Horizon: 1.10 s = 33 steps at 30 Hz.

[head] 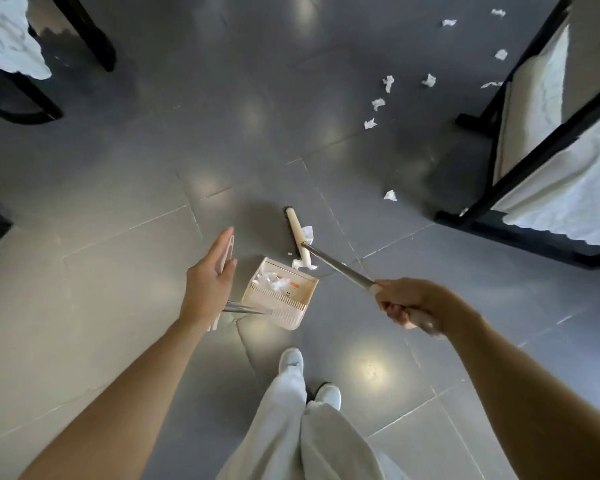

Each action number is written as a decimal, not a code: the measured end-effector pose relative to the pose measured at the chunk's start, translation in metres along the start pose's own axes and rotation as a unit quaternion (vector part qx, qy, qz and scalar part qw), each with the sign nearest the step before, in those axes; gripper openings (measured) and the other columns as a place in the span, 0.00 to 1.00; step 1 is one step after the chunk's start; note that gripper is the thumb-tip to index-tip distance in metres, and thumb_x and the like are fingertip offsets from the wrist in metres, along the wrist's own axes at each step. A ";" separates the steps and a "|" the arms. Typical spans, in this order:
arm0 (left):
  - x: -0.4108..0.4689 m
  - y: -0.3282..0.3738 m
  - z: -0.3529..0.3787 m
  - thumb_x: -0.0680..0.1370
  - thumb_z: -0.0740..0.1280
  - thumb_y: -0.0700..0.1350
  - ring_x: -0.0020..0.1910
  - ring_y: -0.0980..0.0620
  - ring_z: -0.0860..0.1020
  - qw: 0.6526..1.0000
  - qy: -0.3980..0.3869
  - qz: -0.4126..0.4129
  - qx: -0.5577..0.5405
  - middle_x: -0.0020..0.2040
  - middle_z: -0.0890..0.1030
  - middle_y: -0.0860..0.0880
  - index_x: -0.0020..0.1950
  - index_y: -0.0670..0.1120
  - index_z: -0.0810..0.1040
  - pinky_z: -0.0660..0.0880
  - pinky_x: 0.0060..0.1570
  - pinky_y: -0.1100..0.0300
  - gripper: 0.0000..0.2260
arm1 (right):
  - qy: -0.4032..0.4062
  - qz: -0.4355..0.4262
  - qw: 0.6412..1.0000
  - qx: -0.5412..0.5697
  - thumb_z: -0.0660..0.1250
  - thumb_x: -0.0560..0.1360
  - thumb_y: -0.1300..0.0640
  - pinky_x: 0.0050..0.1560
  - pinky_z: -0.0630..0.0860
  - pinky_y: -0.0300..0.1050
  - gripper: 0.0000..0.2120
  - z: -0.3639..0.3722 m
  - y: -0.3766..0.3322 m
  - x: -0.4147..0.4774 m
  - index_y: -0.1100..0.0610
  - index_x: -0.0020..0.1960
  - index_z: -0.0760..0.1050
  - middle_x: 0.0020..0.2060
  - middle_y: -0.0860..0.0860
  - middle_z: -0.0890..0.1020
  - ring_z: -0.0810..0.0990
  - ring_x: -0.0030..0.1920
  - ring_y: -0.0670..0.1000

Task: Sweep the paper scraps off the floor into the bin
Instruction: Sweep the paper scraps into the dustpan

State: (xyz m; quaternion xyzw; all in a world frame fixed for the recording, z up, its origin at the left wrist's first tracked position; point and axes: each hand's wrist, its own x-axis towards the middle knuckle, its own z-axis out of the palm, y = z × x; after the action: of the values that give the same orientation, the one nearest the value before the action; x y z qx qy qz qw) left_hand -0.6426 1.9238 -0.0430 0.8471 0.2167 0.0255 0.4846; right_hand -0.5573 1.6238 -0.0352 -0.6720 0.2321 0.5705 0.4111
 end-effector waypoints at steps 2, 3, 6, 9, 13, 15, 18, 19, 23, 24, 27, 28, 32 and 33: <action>-0.009 -0.001 0.001 0.79 0.62 0.34 0.61 0.71 0.67 1.000 -0.004 0.021 0.022 0.64 0.70 0.59 0.73 0.49 0.68 0.60 0.55 0.84 0.23 | -0.001 -0.006 1.000 0.001 0.54 0.77 0.68 0.17 0.61 0.31 0.10 -0.005 0.015 -0.015 0.60 0.55 0.68 0.27 0.51 0.67 0.64 0.18 0.42; -0.012 -0.003 0.001 0.79 0.62 0.34 0.62 0.68 0.69 0.999 -0.005 0.031 0.036 0.63 0.71 0.60 0.73 0.49 0.68 0.60 0.55 0.83 0.23 | 0.002 -0.010 1.000 -0.005 0.55 0.77 0.68 0.17 0.62 0.31 0.09 -0.008 0.022 -0.021 0.61 0.55 0.69 0.27 0.52 0.68 0.64 0.18 0.42; -0.027 -0.008 0.000 0.78 0.63 0.34 0.62 0.63 0.71 0.997 -0.006 0.049 0.063 0.63 0.71 0.60 0.72 0.48 0.68 0.61 0.54 0.83 0.23 | 0.014 -0.028 0.999 -0.016 0.58 0.77 0.68 0.18 0.65 0.33 0.10 -0.008 0.041 -0.035 0.60 0.57 0.71 0.28 0.53 0.70 0.66 0.19 0.43; -0.036 -0.013 -0.001 0.79 0.63 0.36 0.63 0.59 0.72 0.994 -0.006 0.062 0.085 0.63 0.71 0.60 0.73 0.49 0.68 0.63 0.56 0.77 0.23 | 0.031 -0.065 0.997 -0.022 0.57 0.78 0.69 0.19 0.65 0.33 0.11 -0.005 0.047 -0.041 0.58 0.56 0.72 0.28 0.53 0.69 0.65 0.20 0.44; -0.035 -0.018 -0.002 0.79 0.63 0.37 0.65 0.52 0.73 0.993 -0.002 0.062 0.097 0.66 0.73 0.56 0.73 0.49 0.68 0.63 0.57 0.74 0.22 | 0.086 -0.106 0.988 -0.075 0.57 0.76 0.69 0.20 0.65 0.36 0.17 0.000 0.047 -0.023 0.55 0.61 0.71 0.28 0.56 0.69 0.66 0.21 0.47; -0.031 -0.017 -0.002 0.79 0.63 0.37 0.66 0.52 0.73 0.994 0.002 0.056 0.096 0.66 0.73 0.56 0.73 0.48 0.68 0.63 0.57 0.75 0.22 | 0.124 -0.118 0.978 -0.123 0.57 0.75 0.68 0.22 0.67 0.39 0.24 0.006 0.049 -0.002 0.53 0.69 0.68 0.26 0.57 0.71 0.68 0.22 0.50; -0.020 -0.013 0.001 0.79 0.63 0.36 0.65 0.54 0.73 0.995 0.014 0.055 0.087 0.63 0.71 0.60 0.73 0.47 0.68 0.61 0.55 0.80 0.22 | 0.163 -0.125 0.958 -0.198 0.59 0.74 0.65 0.27 0.72 0.44 0.27 0.021 0.052 0.024 0.52 0.71 0.65 0.29 0.58 0.76 0.74 0.26 0.54; -0.016 -0.012 0.003 0.79 0.63 0.36 0.65 0.55 0.72 0.994 0.015 0.059 0.088 0.63 0.71 0.60 0.73 0.47 0.68 0.60 0.54 0.82 0.22 | 0.171 -0.122 0.953 -0.219 0.59 0.74 0.65 0.28 0.74 0.45 0.26 0.028 0.051 0.029 0.52 0.71 0.65 0.31 0.58 0.78 0.75 0.27 0.54; 0.004 -0.008 0.005 0.79 0.63 0.37 0.64 0.55 0.72 0.993 0.010 0.064 0.097 0.64 0.72 0.59 0.73 0.49 0.67 0.59 0.53 0.83 0.22 | 0.111 -0.088 0.959 -0.246 0.58 0.72 0.67 0.29 0.71 0.45 0.22 0.057 0.050 0.032 0.58 0.66 0.67 0.29 0.58 0.76 0.73 0.26 0.54; 0.008 -0.007 0.006 0.79 0.63 0.37 0.64 0.53 0.72 0.993 0.009 0.063 0.100 0.66 0.74 0.56 0.73 0.49 0.67 0.59 0.53 0.82 0.22 | 0.086 -0.077 0.962 -0.248 0.58 0.71 0.67 0.29 0.70 0.44 0.22 0.062 0.051 0.029 0.59 0.65 0.68 0.28 0.57 0.75 0.72 0.25 0.53; 0.019 -0.004 0.009 0.79 0.63 0.36 0.65 0.50 0.72 0.993 0.003 0.067 0.101 0.68 0.74 0.51 0.73 0.48 0.67 0.59 0.53 0.82 0.22 | 0.021 -0.054 0.970 -0.236 0.57 0.71 0.69 0.26 0.67 0.41 0.23 0.063 0.053 0.010 0.56 0.64 0.68 0.27 0.56 0.72 0.69 0.24 0.51; 0.020 -0.004 0.009 0.79 0.63 0.36 0.66 0.50 0.72 0.993 0.001 0.069 0.097 0.68 0.73 0.51 0.73 0.47 0.67 0.57 0.52 0.84 0.22 | 0.006 -0.046 0.977 -0.207 0.57 0.71 0.69 0.24 0.65 0.39 0.24 0.058 0.054 0.003 0.54 0.65 0.69 0.27 0.56 0.70 0.67 0.23 0.50; 0.016 -0.007 0.004 0.79 0.62 0.36 0.66 0.57 0.70 0.995 -0.004 0.067 0.077 0.68 0.73 0.53 0.73 0.48 0.67 0.56 0.53 0.85 0.22 | -0.015 -0.036 0.992 -0.122 0.56 0.73 0.70 0.21 0.62 0.35 0.32 0.035 0.062 -0.030 0.43 0.71 0.64 0.27 0.53 0.66 0.64 0.21 0.46; 0.015 -0.007 0.003 0.79 0.62 0.35 0.66 0.58 0.69 0.995 -0.007 0.069 0.072 0.68 0.73 0.53 0.73 0.47 0.67 0.56 0.55 0.85 0.23 | -0.010 -0.041 0.991 -0.125 0.56 0.73 0.70 0.21 0.62 0.35 0.33 0.033 0.064 -0.037 0.43 0.72 0.63 0.27 0.53 0.66 0.63 0.21 0.46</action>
State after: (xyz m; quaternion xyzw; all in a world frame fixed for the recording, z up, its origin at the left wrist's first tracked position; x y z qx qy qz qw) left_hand -0.6309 1.9300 -0.0531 0.8928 0.1556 0.0379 0.4210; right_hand -0.6354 1.6093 -0.0182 -0.7211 0.1268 0.5846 0.3495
